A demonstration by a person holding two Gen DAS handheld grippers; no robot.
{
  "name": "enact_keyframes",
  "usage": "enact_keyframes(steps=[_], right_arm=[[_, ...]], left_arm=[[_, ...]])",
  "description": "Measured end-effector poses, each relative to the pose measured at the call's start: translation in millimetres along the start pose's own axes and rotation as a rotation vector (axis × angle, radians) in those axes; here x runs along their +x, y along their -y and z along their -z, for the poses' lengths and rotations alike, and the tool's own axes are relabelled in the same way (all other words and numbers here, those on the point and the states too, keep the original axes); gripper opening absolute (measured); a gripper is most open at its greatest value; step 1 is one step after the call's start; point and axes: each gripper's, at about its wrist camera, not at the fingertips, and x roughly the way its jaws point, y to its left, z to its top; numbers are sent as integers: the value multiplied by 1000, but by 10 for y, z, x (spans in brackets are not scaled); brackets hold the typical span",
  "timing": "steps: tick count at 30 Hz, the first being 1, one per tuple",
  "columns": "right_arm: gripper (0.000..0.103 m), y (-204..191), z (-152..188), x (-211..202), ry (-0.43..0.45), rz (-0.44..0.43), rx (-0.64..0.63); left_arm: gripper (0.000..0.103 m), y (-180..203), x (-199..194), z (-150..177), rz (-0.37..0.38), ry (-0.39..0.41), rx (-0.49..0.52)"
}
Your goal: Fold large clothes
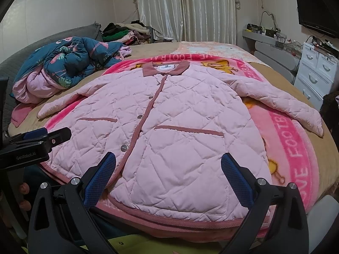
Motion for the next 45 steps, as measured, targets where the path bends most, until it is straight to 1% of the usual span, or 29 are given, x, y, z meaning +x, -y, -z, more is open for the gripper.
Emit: enact_keyframes(steps=[15,38,45], right_arm=[[99,-9,20,0,2,-4,-5],[99,-58,13,58,-2,-7,-8],[99,-10,-184,156,11,-6,-1]], left_arm=[[94,-3,-52,25,3,1,1],[94,-36,24,34,8,-11,2],[94,-67,77,-95,-6,-14,-10]])
